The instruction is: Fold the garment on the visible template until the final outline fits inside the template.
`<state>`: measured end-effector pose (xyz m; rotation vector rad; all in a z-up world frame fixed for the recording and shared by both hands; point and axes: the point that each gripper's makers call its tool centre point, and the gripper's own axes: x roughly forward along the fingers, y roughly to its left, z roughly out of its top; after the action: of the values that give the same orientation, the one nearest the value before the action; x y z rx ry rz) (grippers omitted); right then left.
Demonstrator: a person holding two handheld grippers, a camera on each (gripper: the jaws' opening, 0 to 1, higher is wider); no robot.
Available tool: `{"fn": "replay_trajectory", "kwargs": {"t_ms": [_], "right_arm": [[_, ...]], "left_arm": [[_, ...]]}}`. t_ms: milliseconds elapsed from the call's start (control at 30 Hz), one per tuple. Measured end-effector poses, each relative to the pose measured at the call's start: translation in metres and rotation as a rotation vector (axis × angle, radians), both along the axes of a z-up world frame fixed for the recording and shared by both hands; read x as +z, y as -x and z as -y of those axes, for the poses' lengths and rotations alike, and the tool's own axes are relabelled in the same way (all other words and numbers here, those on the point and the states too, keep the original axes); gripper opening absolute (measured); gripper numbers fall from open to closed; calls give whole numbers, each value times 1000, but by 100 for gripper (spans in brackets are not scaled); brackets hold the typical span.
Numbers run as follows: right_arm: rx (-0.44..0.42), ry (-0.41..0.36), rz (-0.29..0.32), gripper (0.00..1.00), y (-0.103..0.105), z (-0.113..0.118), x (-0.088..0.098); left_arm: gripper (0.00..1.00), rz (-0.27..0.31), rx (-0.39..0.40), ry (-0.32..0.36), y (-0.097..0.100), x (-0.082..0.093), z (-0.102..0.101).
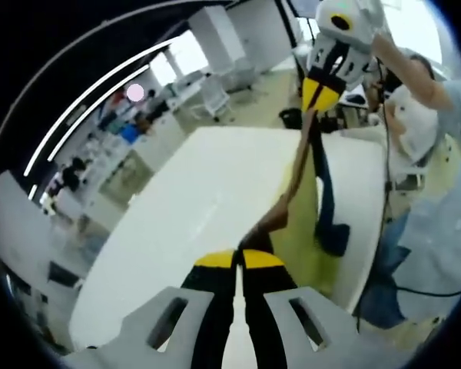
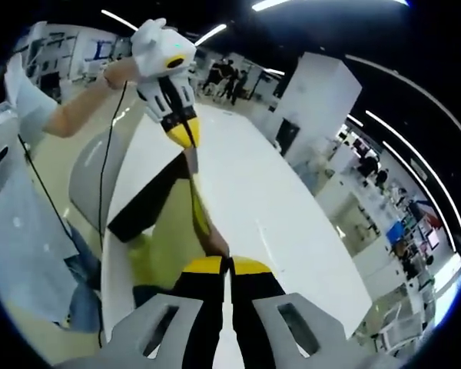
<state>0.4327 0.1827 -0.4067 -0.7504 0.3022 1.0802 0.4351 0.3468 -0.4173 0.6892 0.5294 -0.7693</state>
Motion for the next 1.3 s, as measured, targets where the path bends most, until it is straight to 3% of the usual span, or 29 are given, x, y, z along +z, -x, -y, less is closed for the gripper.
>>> {"fn": "replay_trajectory", "kwargs": {"t_ms": [600, 1300], "right_arm": [[-28, 0, -26, 2, -40, 0, -17], [-71, 1, -69, 2, -82, -4, -43]], "left_arm": [[0, -19, 8, -32, -44, -16, 0], [0, -68, 23, -2, -86, -44, -7]]}}
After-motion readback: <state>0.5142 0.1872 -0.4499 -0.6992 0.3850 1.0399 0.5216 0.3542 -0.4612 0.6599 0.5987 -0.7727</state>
